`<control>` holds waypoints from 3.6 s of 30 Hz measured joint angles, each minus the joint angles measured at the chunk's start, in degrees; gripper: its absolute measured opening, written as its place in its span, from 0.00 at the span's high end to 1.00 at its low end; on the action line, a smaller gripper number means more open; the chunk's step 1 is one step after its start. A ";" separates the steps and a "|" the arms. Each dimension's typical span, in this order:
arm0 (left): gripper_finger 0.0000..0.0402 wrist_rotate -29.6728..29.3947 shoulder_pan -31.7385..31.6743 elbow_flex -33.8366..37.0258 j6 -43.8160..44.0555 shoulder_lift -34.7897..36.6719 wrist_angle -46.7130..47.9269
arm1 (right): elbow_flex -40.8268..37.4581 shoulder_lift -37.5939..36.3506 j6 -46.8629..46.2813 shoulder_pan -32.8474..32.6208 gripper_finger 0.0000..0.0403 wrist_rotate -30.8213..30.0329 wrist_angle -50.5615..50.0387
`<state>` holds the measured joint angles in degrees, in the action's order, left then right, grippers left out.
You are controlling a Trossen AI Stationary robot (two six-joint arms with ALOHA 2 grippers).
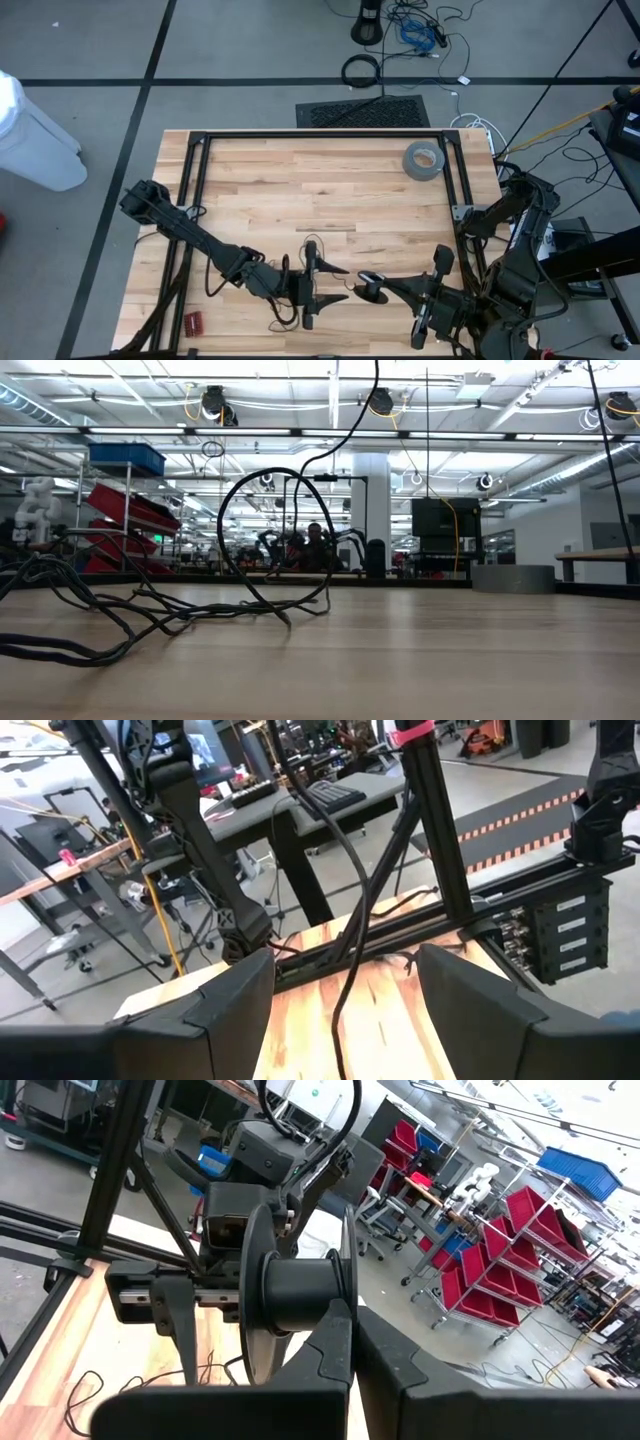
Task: Coil cords
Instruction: Uncoil the black wire from the spool
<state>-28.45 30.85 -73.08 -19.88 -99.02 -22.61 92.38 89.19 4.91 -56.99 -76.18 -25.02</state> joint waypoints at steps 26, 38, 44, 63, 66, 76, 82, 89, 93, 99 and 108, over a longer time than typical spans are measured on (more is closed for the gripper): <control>0.50 0.16 -0.11 0.00 -0.11 0.02 0.15 | 0.00 0.00 0.00 0.02 1.00 0.00 -0.02; 0.52 0.17 -0.57 -0.02 -0.11 0.02 0.61 | 0.00 0.00 0.00 0.01 1.00 0.00 -0.02; 0.62 0.17 -0.57 -0.02 -0.43 0.02 0.63 | 0.00 0.00 0.00 0.02 1.00 0.00 -0.02; 0.89 -6.25 0.78 -0.04 -6.10 0.02 0.83 | 0.00 0.00 0.00 0.00 1.00 0.00 -0.10; 0.97 -8.39 1.21 -0.04 -7.25 0.02 0.76 | 0.00 0.00 0.00 0.00 1.00 0.00 -0.11; 0.99 -16.29 3.70 -0.04 -11.11 2.02 0.86 | 0.00 0.25 1.99 0.51 1.00 -0.07 -0.37; 1.00 -19.63 6.69 -0.07 -12.67 5.00 2.16 | -0.04 4.52 17.48 1.60 1.00 -1.52 -1.24; 1.00 -21.99 10.26 -0.07 -15.81 6.88 2.56 | -0.04 8.16 31.20 3.45 1.00 -7.56 6.11; 1.00 -21.99 11.02 -0.07 -16.59 6.97 2.58 | -0.04 8.74 33.29 4.56 1.00 -8.52 7.28; 1.00 -19.09 10.64 -0.07 -16.50 6.97 2.58 | -0.04 9.69 33.30 6.67 1.00 -13.70 7.27; 1.00 -12.20 8.93 -0.07 -12.47 6.97 4.86 | -0.02 9.92 29.52 9.08 1.00 -13.84 7.27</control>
<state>-40.65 39.78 -73.14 -32.35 -92.05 -17.75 92.36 99.11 34.42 -47.91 -90.02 -17.75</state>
